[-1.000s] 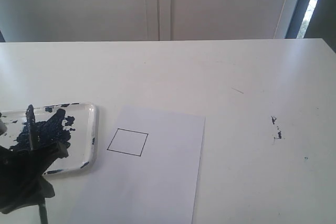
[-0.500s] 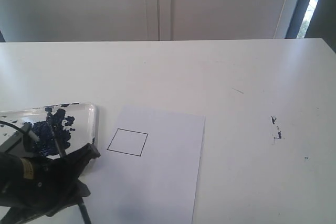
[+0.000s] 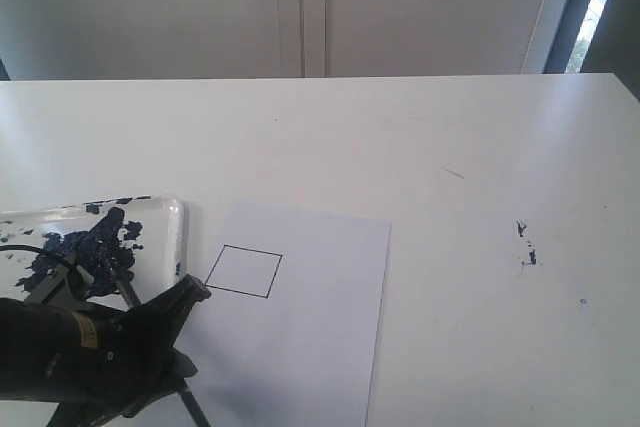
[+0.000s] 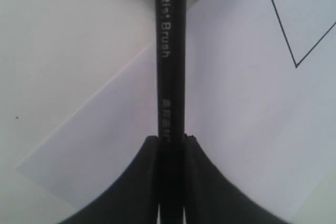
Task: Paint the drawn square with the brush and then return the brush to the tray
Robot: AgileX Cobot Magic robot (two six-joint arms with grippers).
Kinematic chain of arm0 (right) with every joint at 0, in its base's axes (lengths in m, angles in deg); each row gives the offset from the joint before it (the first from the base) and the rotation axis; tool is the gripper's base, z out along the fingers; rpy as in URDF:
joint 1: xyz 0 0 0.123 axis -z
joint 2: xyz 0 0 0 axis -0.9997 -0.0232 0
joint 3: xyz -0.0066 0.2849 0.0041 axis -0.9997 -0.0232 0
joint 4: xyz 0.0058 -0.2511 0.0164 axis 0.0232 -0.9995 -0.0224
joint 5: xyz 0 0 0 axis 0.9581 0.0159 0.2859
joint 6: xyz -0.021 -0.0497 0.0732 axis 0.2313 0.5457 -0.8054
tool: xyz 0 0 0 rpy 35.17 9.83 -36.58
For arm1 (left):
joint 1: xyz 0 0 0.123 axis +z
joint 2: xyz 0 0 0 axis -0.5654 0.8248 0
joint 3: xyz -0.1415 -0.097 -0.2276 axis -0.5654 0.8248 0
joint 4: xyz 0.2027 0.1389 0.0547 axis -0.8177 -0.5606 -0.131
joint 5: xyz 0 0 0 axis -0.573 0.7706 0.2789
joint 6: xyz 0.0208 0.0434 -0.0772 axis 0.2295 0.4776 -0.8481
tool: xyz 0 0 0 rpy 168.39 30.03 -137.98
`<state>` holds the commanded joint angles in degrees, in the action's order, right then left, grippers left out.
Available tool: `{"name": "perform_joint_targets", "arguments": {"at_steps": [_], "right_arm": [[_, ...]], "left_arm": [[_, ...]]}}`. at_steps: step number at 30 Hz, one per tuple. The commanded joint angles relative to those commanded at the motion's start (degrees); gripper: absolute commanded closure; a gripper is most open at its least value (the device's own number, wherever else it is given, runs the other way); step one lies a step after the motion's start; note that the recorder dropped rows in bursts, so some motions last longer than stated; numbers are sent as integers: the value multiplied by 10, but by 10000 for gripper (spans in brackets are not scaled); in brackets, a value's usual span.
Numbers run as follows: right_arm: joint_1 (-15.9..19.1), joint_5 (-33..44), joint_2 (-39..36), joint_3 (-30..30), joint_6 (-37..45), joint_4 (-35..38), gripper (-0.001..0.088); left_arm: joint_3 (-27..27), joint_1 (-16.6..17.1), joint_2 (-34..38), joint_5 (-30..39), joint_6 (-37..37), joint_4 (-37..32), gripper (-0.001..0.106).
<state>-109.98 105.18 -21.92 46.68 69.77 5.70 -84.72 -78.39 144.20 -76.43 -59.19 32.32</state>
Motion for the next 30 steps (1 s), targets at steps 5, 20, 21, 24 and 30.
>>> {"name": "perform_joint_targets", "arguments": {"at_steps": [5, 20, 21, 24, 30], "right_arm": [[0, 0, 0, 0, 0, 0, 432], [0, 5, 0, 0, 0, 0, 432], [0, 5, 0, 0, 0, 0, 432], [0, 6, 0, 0, 0, 0, 432], [0, 9, 0, 0, 0, 0, 432]], "left_arm": [[0, 0, 0, 1, 0, 0, 1053], [0, 0, 0, -10, 12, 3, 451], [0, 0, 0, -13, 12, 3, 440], [0, 8, -1, -16, 12, 3, 439], [0, 62, -42, -19, 41, 3, 439]]}}
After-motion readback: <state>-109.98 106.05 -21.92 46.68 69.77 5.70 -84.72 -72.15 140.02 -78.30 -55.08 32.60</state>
